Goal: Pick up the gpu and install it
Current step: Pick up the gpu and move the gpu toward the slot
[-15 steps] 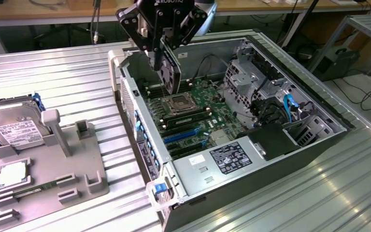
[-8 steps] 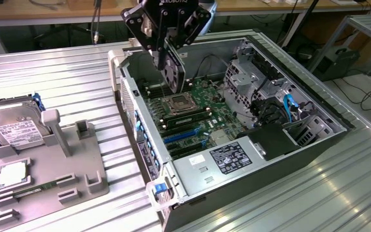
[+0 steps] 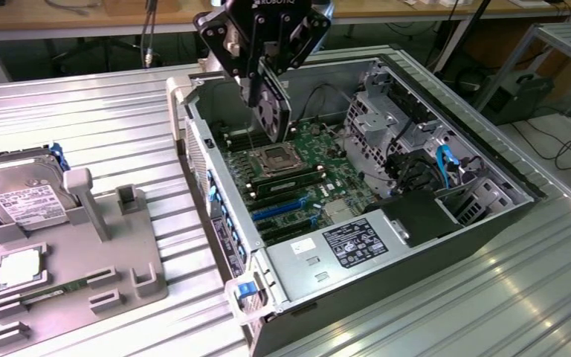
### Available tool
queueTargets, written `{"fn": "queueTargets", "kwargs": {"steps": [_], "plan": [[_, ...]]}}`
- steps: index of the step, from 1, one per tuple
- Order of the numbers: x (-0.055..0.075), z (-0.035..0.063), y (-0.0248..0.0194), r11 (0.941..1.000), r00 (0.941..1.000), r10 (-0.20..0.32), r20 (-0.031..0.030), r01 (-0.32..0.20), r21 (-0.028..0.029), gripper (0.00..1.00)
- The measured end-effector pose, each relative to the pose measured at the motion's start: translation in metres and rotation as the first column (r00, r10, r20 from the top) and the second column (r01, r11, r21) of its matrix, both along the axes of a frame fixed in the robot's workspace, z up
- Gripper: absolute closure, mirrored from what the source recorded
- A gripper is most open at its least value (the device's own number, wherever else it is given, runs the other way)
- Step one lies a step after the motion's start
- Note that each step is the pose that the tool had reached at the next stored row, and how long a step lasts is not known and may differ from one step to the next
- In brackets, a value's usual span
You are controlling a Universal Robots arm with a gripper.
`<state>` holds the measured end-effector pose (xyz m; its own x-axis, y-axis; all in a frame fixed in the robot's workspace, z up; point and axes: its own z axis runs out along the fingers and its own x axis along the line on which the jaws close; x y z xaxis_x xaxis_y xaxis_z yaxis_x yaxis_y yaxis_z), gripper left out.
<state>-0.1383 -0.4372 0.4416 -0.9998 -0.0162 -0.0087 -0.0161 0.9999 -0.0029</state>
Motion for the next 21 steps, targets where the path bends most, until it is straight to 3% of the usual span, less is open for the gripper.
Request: {"fn": "queueTargets", "kwargs": {"steps": [21], "plan": [[0.017,-0.0001,0.0,1.0,1.0,0.0,0.0,0.0,0.0,0.72]]}}
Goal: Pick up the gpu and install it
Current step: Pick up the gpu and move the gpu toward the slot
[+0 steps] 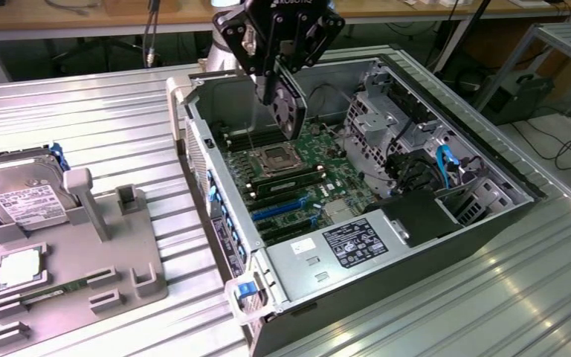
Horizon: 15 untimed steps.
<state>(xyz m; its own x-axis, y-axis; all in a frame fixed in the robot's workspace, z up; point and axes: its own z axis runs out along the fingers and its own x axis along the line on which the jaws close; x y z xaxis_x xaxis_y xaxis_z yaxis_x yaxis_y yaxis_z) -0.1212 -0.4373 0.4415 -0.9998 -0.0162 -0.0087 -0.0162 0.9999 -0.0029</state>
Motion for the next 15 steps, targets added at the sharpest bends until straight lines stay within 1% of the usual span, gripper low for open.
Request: {"fn": "queueTargets", "kwargs": {"steps": [15], "plan": [[0.013,0.0,0.0,1.0,1.0,0.0,0.0,0.0,-0.0001,0.72]]}}
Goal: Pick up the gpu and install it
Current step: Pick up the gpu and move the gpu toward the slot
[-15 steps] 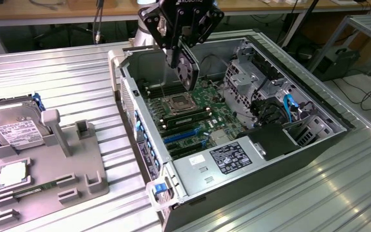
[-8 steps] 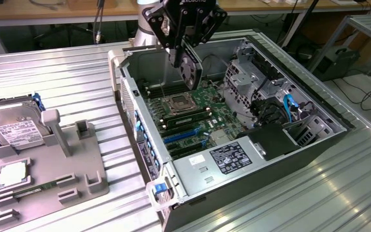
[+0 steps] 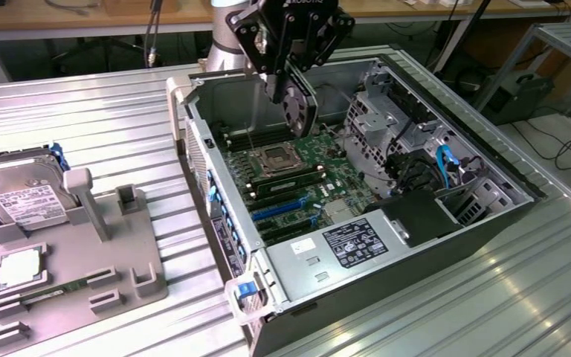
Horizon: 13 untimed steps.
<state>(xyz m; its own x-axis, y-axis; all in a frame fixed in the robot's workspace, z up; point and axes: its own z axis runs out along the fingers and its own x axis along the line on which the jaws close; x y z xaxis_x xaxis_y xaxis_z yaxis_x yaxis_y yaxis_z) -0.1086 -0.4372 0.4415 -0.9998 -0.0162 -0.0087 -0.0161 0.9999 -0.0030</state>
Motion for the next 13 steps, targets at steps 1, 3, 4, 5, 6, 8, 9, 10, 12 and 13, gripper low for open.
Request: {"fn": "queueTargets", "kwargs": {"steps": [1,3,4,5,6,8,9,10,12,13], "plan": [[0.001,-0.0001,0.0,1.0,1.0,0.0,0.0001,0.0,0.0001,0.72],[0.003,0.0,0.0,1.0,1.0,0.0,0.0,0.0,0.0,0.72],[0.004,0.0,0.0,1.0,1.0,0.0,0.0,0.0,0.0001,0.72],[0.004,-0.0001,0.0,1.0,1.0,0.0,0.0001,0.0,0.0001,0.72],[0.005,0.0,0.0,1.0,1.0,0.0,0.0,0.0,0.0,0.72],[0.007,-0.0001,0.0,1.0,1.0,0.0,0.0,0.0,0.0001,0.72],[0.008,-0.0001,0.0,1.0,1.0,0.0,0.0001,0.0,0.0001,0.72],[0.009,-0.0001,0.0,1.0,1.0,0.0,0.0,0.0,0.0,0.72],[0.011,-0.0001,0.0,1.0,1.0,0.0,0.0,0.0,0.0,0.72],[0.011,-0.0001,0.0,1.0,1.0,0.0,0.0001,0.0,0.0001,0.72]]}}
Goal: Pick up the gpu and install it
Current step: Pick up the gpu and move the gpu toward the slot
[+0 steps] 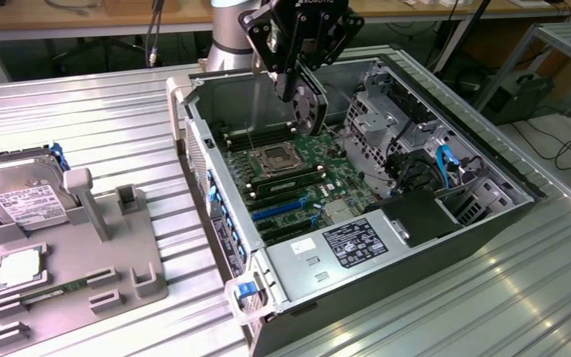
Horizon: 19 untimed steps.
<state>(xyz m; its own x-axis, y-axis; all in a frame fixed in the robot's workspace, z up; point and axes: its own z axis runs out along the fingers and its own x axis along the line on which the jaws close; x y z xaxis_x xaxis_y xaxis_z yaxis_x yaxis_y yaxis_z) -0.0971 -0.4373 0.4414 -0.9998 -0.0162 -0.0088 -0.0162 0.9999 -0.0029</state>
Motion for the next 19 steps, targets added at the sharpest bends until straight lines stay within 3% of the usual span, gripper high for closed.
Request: {"fn": "queueTargets", "kwargs": {"steps": [19], "plan": [[0.021,-0.0006,0.0,1.0,1.0,0.0,0.0001,0.0,-0.0013,0.72]]}}
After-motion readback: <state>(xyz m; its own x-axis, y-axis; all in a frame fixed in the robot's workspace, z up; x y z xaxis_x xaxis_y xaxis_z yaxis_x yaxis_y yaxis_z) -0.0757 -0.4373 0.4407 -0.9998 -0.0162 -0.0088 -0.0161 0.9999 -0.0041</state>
